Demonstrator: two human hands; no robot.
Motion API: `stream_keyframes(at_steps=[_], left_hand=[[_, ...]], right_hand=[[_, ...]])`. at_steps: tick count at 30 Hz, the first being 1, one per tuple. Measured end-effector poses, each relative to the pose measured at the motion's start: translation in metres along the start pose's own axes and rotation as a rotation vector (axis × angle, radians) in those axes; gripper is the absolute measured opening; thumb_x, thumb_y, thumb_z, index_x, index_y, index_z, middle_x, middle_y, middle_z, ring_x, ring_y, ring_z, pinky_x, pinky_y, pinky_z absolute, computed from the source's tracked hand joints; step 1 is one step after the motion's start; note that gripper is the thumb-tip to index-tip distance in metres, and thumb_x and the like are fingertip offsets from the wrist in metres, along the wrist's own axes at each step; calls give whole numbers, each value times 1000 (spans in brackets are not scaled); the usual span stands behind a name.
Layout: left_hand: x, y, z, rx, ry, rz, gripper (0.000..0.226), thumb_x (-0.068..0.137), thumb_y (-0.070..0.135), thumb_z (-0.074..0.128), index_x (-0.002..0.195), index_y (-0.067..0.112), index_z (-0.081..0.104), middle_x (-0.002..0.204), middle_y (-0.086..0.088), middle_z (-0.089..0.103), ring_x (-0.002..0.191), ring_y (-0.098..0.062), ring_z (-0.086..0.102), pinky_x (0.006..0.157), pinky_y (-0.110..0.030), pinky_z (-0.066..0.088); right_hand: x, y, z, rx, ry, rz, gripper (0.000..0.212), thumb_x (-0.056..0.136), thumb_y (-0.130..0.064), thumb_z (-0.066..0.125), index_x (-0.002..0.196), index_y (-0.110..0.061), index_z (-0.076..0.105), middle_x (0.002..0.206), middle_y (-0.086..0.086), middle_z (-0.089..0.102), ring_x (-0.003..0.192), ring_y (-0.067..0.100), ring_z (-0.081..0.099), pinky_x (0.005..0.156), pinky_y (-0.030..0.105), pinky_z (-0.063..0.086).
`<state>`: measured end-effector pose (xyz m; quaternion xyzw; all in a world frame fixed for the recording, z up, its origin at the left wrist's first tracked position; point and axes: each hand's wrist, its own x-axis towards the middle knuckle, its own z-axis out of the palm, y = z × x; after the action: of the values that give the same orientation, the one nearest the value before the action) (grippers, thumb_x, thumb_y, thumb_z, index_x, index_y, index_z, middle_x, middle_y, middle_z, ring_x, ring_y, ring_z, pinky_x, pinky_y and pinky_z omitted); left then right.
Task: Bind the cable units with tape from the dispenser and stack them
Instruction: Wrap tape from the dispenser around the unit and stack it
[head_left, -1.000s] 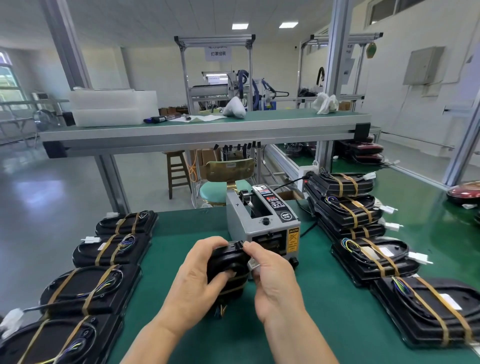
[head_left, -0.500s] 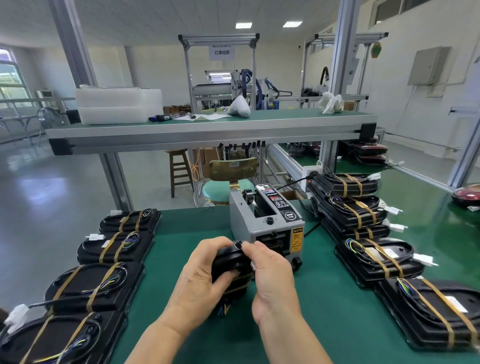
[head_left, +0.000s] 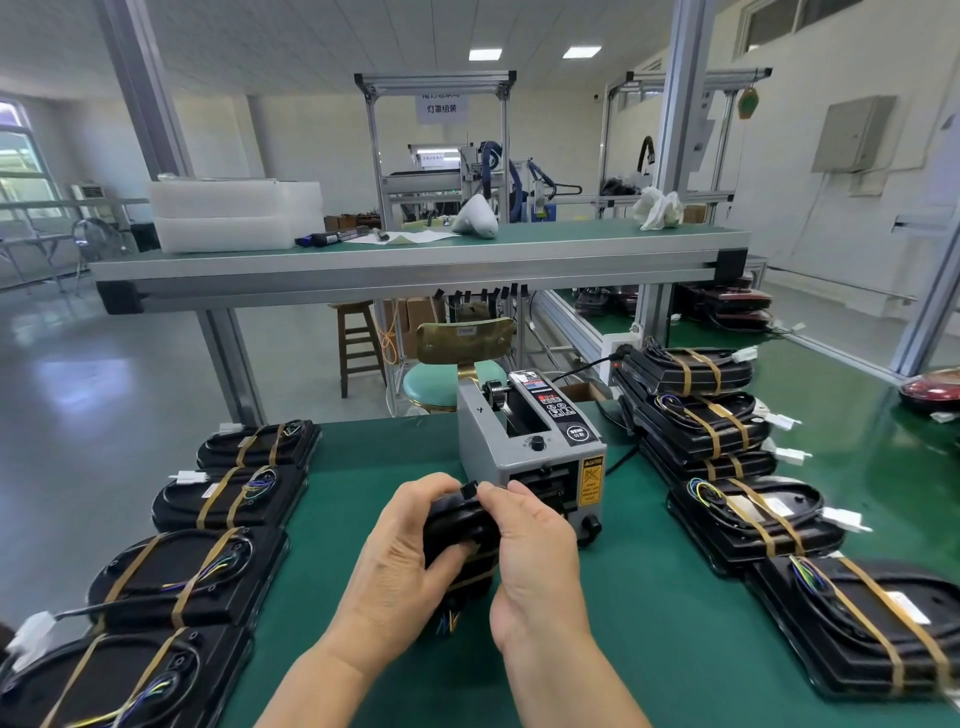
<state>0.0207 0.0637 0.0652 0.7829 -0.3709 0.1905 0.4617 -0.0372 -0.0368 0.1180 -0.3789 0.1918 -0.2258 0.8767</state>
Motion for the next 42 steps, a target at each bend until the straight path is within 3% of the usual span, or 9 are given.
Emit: stream_keyframes(at_steps=[6, 9, 13, 20, 24, 27, 30, 38, 42], left_hand=[[-1, -2, 0, -2, 2, 7, 80, 74, -4, 73, 121, 52, 44, 115, 19, 56, 109, -8, 56, 91, -6, 37], [-1, -2, 0, -9, -4, 27, 81, 73, -7, 72, 122, 52, 46, 116, 18, 56, 112, -10, 55, 94, -8, 37], [-1, -2, -1, -1, -19, 42, 81, 74, -7, 72, 121, 54, 48, 116, 18, 55, 113, -15, 54, 95, -14, 39], [-2, -2, 0, 17, 6, 49, 72, 74, 4, 71, 118, 56, 49, 114, 20, 54, 111, -13, 55, 93, -12, 39], [-3, -3, 1, 15, 23, 63, 66, 75, 9, 69, 119, 54, 50, 114, 20, 54, 111, -12, 55, 93, -11, 39], [-4, -5, 0, 13, 41, 61, 62, 77, 14, 70, 120, 54, 50, 113, 18, 55, 109, -12, 56, 92, -11, 40], [-4, -4, -2, 12, 51, 53, 56, 79, 22, 67, 121, 54, 49, 114, 20, 55, 109, -11, 57, 92, -12, 40], [-4, -4, -6, 31, 21, -24, 65, 78, 13, 68, 124, 55, 50, 114, 19, 56, 113, -6, 54, 94, -5, 34], [-2, -4, -12, 46, -9, -71, 74, 80, -1, 73, 125, 54, 52, 110, 15, 56, 111, -5, 53, 92, -3, 32]], right_hand=[[2, 5, -4, -71, 0, -70, 44, 84, -1, 68, 54, -32, 75, 131, 6, 58, 129, 25, 52, 106, 46, 44], [7, 10, -8, -84, -4, -91, 35, 82, 0, 69, 51, -16, 73, 126, -5, 56, 125, 21, 54, 102, 43, 47], [12, 14, -11, -123, 10, -112, 30, 82, 0, 69, 53, -10, 72, 130, -6, 55, 124, 20, 55, 104, 48, 46], [17, 17, -14, -137, 13, -105, 24, 81, -1, 70, 59, -7, 72, 127, -1, 59, 111, 23, 63, 95, 44, 52], [18, 18, -16, -178, 34, -127, 26, 82, -3, 70, 59, -14, 74, 121, -1, 62, 103, 18, 65, 84, 33, 52], [23, 17, -21, -196, 84, -128, 25, 82, -3, 70, 61, -16, 72, 107, 6, 67, 87, 16, 63, 79, 30, 50], [28, 13, -27, -183, 98, -115, 12, 85, -5, 67, 80, -15, 70, 81, 4, 64, 67, 10, 57, 67, 24, 48], [30, 20, -28, -354, -162, -17, 15, 97, -36, 58, 102, -32, 71, 98, -13, 74, 89, -3, 67, 70, 13, 49], [30, 23, -26, -396, -186, -36, 21, 98, -35, 55, 116, -33, 66, 119, -14, 67, 113, 1, 60, 97, 25, 48]])
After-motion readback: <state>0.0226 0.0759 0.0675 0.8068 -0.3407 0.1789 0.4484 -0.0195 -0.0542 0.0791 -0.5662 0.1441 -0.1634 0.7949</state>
